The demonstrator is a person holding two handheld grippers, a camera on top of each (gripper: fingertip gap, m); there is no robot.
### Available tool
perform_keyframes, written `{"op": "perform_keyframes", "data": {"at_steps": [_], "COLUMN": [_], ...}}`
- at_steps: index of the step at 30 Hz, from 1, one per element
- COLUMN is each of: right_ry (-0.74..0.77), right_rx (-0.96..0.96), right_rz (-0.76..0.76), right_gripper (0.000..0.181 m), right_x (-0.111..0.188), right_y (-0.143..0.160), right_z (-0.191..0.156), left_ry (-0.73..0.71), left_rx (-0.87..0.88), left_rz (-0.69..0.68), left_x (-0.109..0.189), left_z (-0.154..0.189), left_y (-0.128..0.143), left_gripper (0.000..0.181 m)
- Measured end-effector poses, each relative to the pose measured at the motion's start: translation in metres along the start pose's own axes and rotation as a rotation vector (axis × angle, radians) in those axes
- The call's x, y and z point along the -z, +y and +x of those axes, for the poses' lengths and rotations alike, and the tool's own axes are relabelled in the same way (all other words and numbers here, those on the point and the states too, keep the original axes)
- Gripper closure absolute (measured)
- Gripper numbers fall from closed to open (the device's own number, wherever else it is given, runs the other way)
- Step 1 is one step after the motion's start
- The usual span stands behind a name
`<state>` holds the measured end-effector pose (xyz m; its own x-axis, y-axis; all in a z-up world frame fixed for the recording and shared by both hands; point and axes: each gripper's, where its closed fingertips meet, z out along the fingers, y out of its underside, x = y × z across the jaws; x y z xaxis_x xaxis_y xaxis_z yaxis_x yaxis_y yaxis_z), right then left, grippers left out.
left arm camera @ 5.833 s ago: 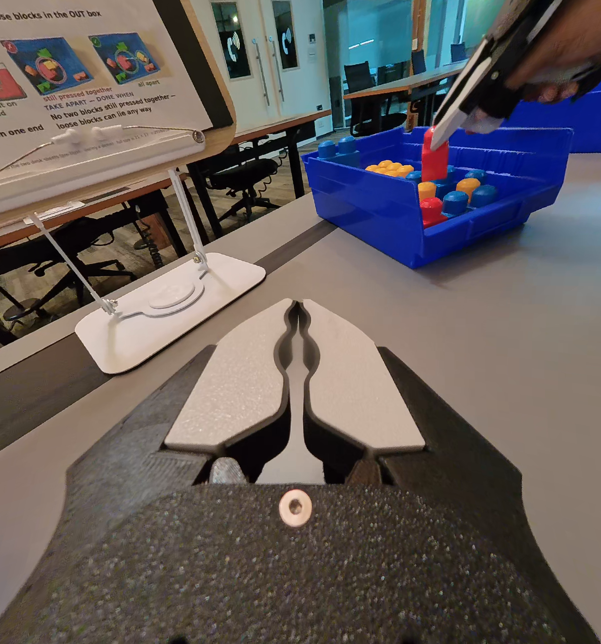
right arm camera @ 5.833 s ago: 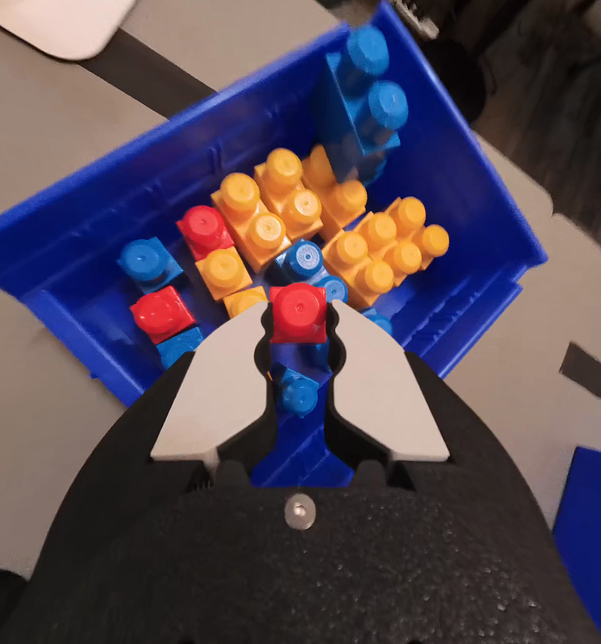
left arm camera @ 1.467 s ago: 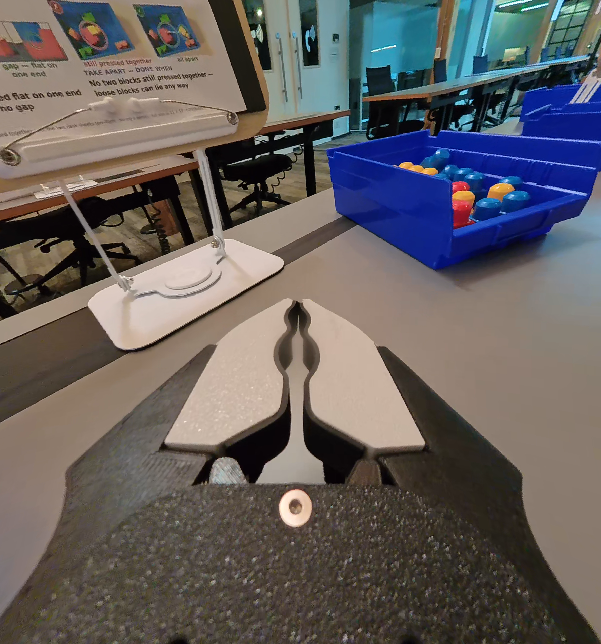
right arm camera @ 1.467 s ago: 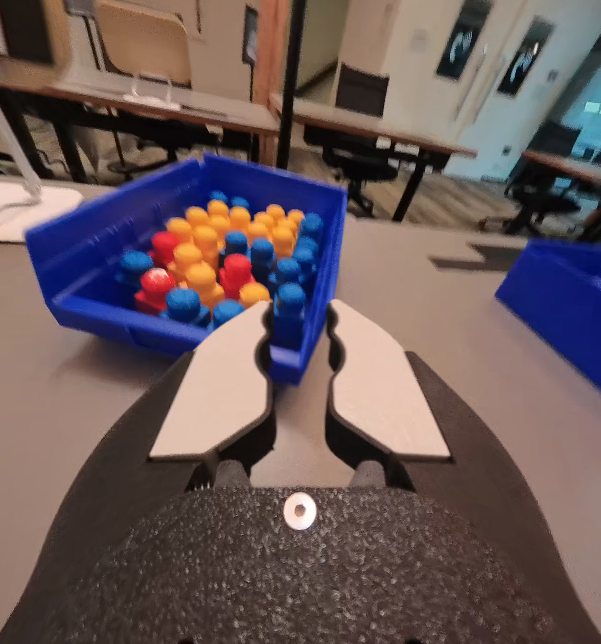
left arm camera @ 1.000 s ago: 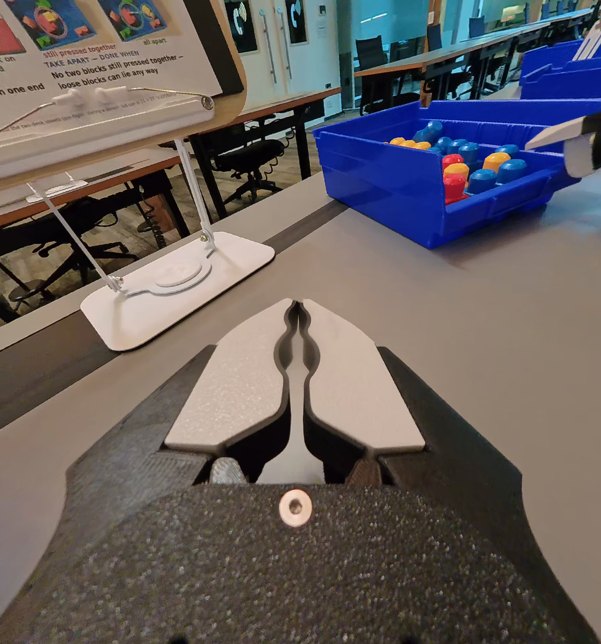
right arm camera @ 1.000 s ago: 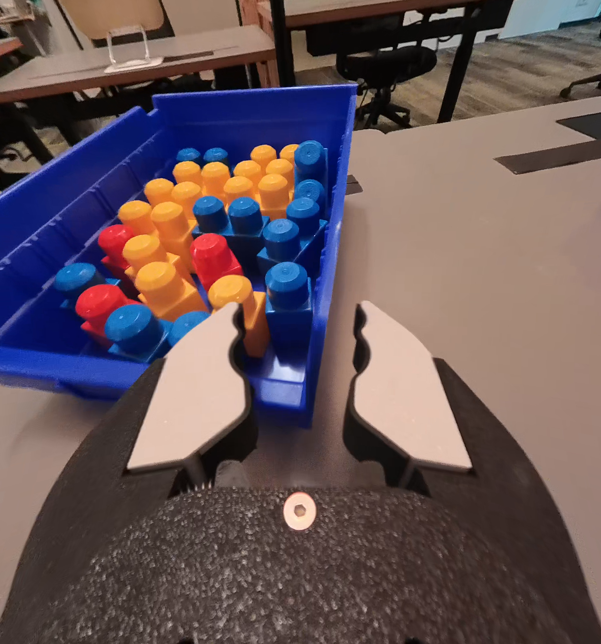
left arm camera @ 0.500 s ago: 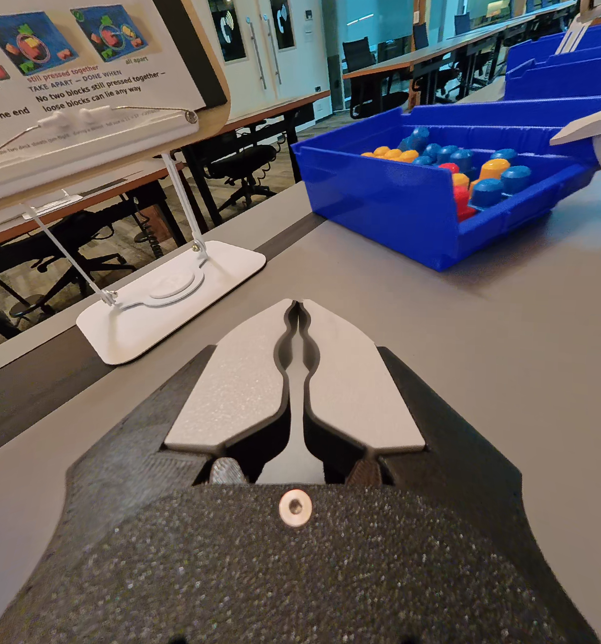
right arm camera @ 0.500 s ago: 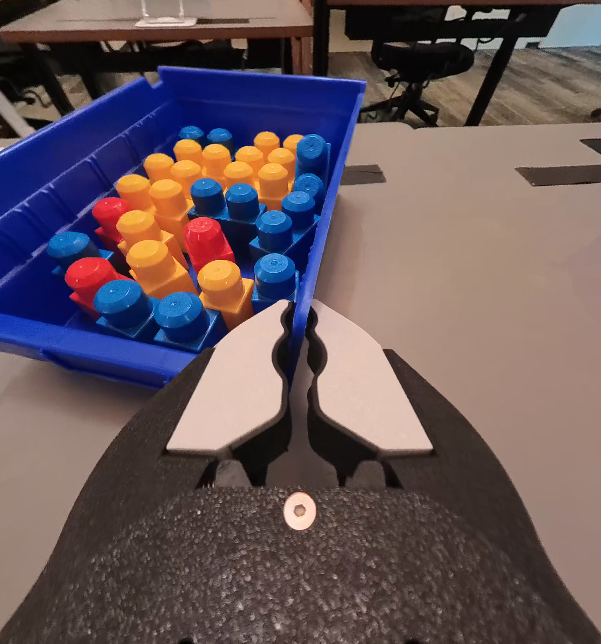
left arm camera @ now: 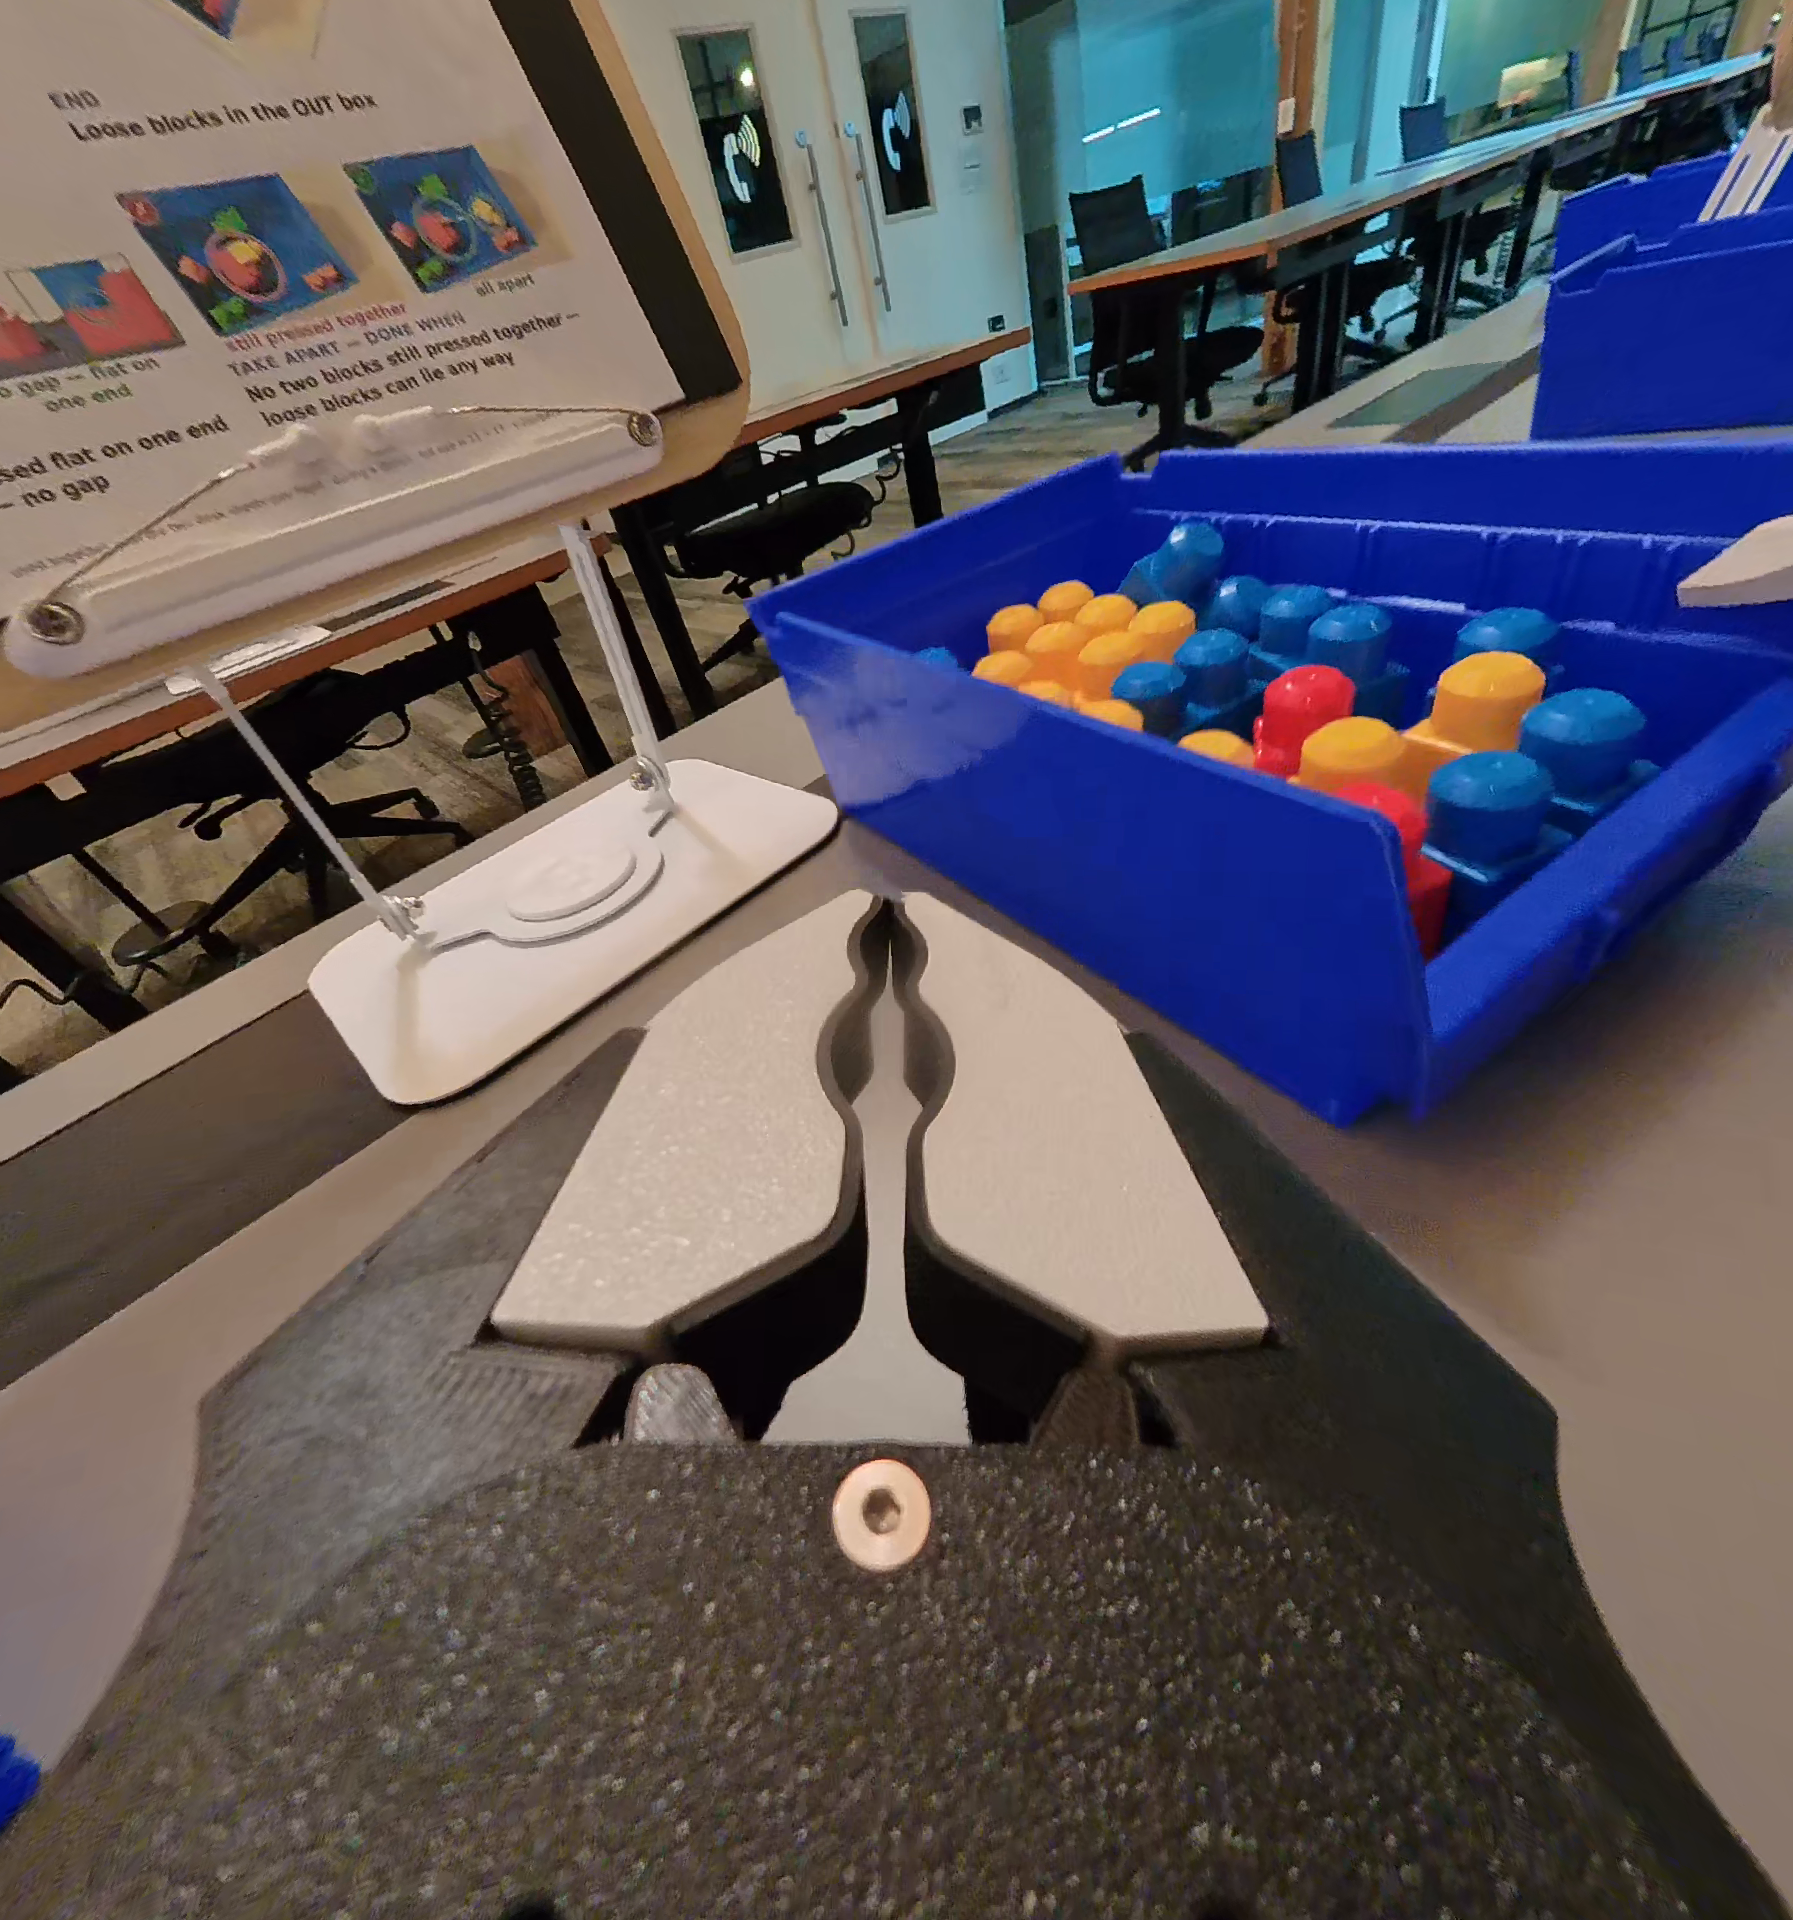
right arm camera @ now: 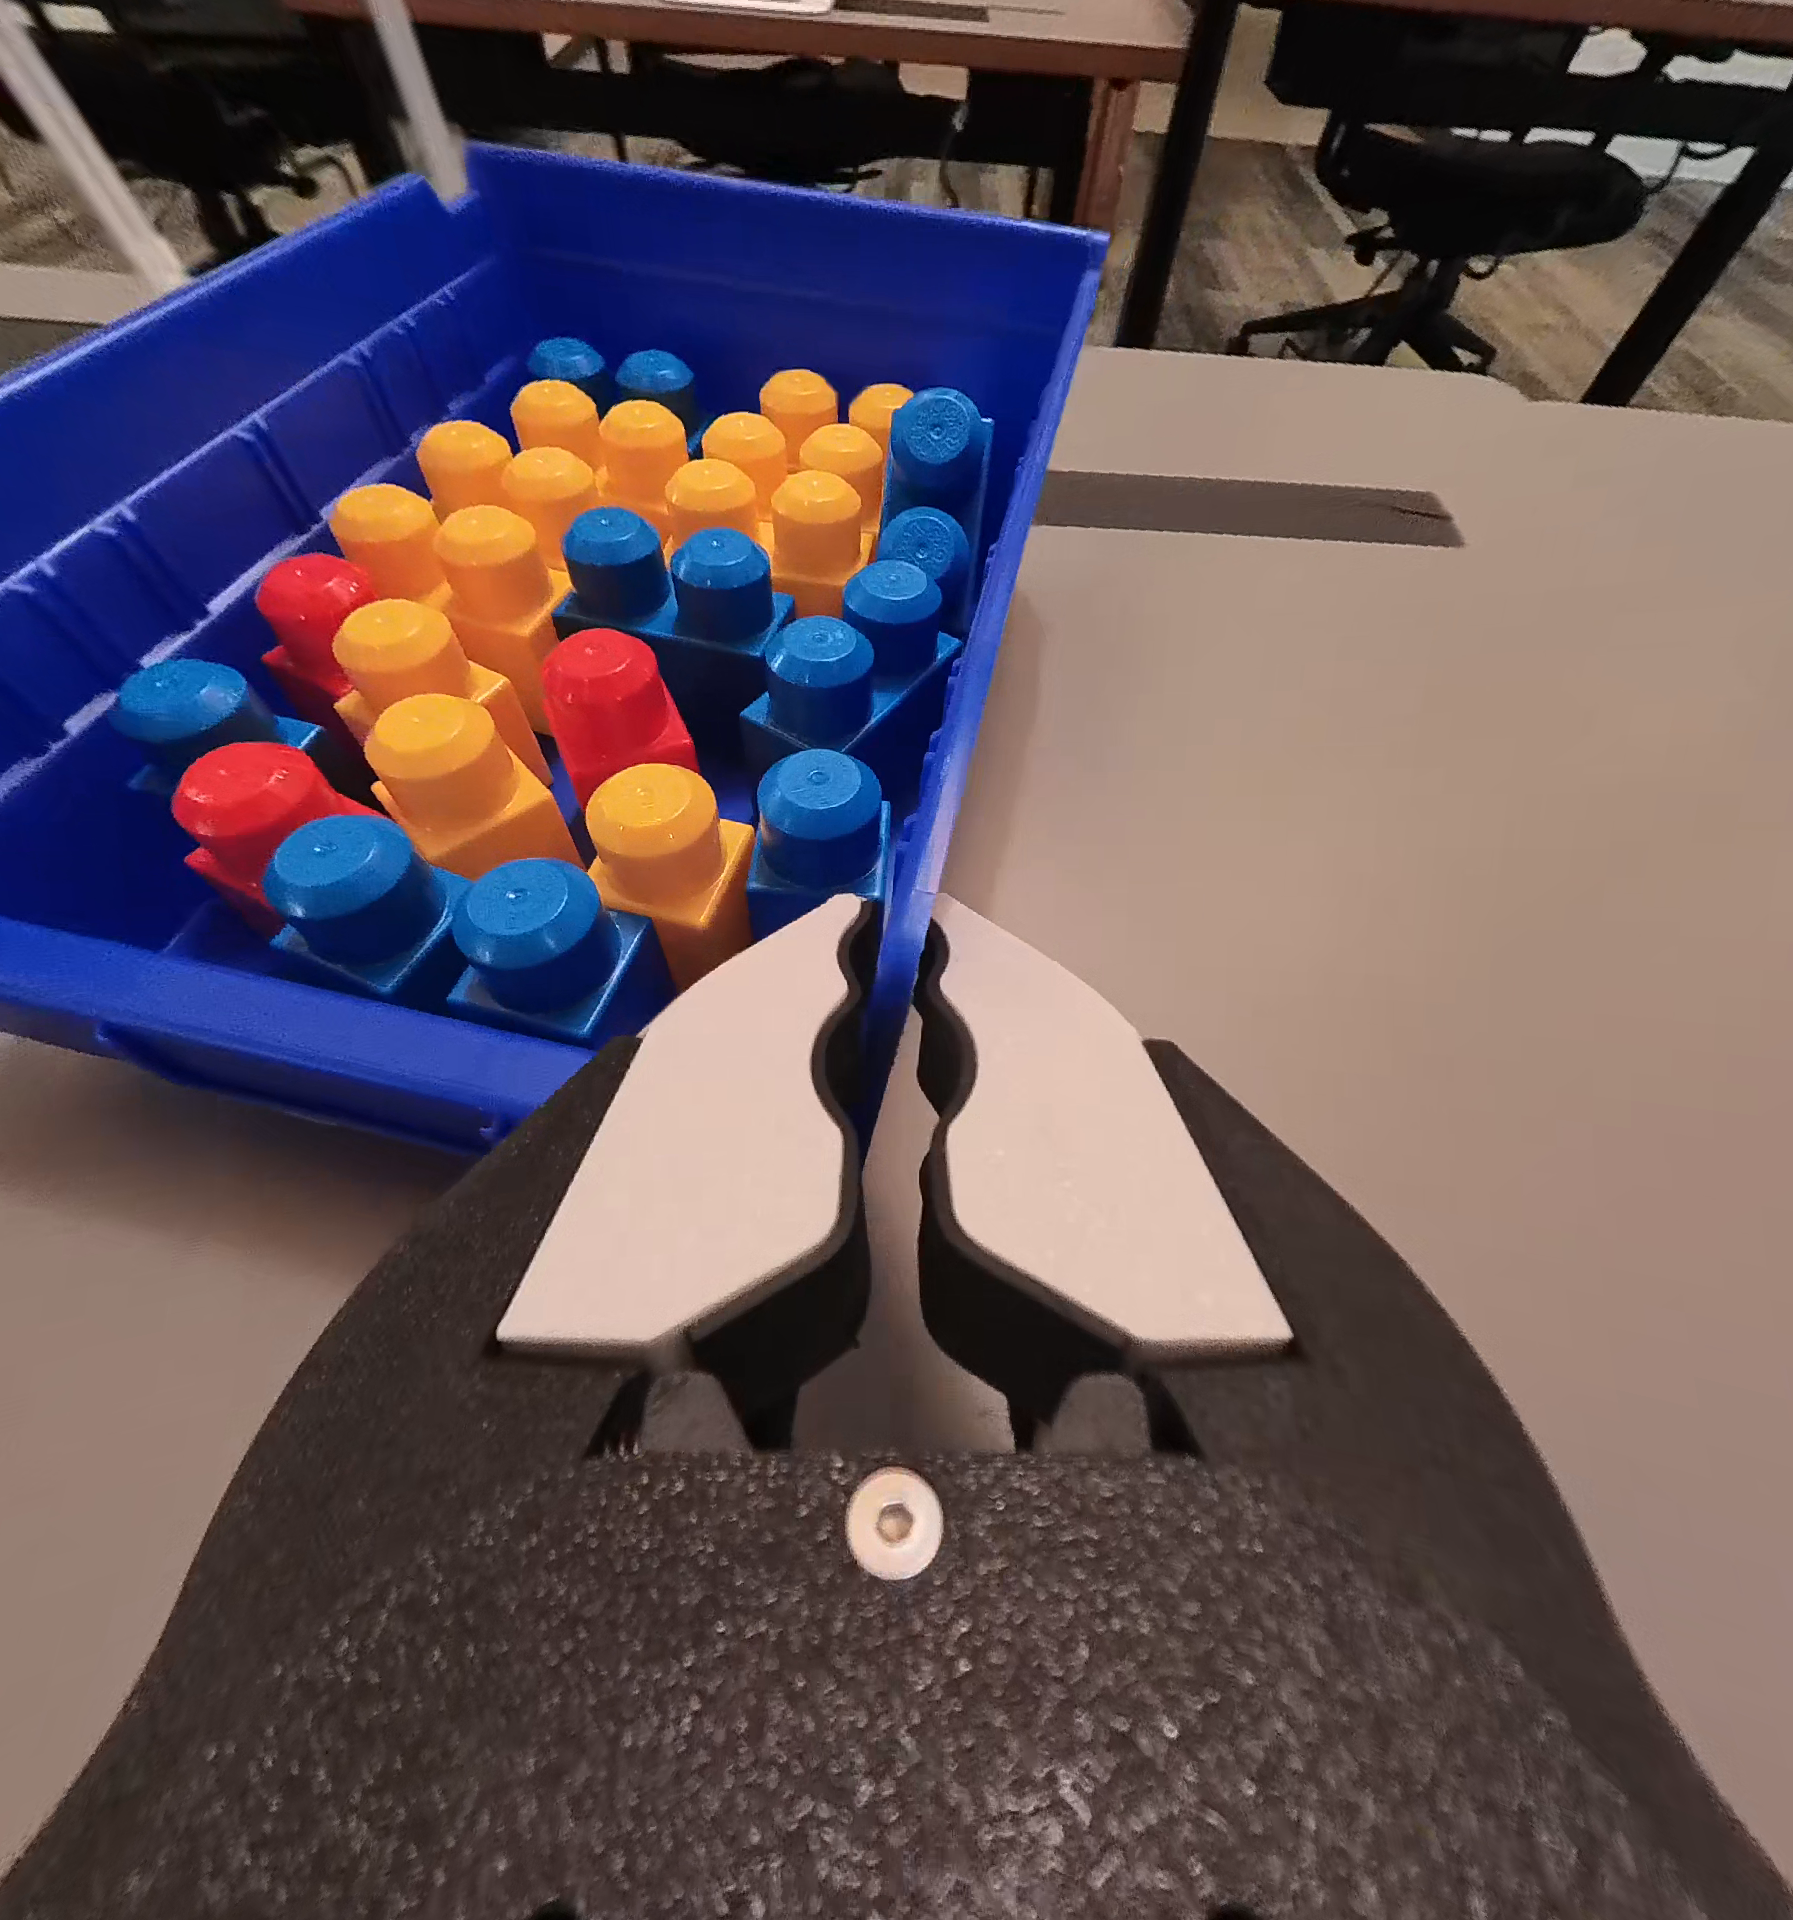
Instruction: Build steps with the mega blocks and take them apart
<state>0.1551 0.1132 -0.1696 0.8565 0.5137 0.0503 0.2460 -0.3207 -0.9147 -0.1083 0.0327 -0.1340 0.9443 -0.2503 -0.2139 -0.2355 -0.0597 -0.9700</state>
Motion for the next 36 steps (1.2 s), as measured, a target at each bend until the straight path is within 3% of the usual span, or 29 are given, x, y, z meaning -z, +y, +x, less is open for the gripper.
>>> {"op": "perform_keyframes", "data": {"at_steps": [19,25,36], "right_ry": [-0.085,-0.095,-0.059], "right_rx": [0.05,0.014,-0.05], "right_rz": [-0.019,-0.019,-0.016], "right_gripper": [0.176,0.178,0.179], "right_x": [0.037,0.024,0.013], "right_y": [0.016,0.01,0.006], "right_z": [-0.051,-0.068,-0.049], "left_ry": [-0.066,-0.161,-0.182], "left_rx": [0.022,0.034,0.076], "left_rz": [0.024,0.038,0.027], "left_x": [0.005,0.011,0.012], "left_z": [-0.016,-0.033,-0.042], "left_y": [-0.004,-0.006,0.0], "left_gripper": [0.181,0.181,0.181]}}
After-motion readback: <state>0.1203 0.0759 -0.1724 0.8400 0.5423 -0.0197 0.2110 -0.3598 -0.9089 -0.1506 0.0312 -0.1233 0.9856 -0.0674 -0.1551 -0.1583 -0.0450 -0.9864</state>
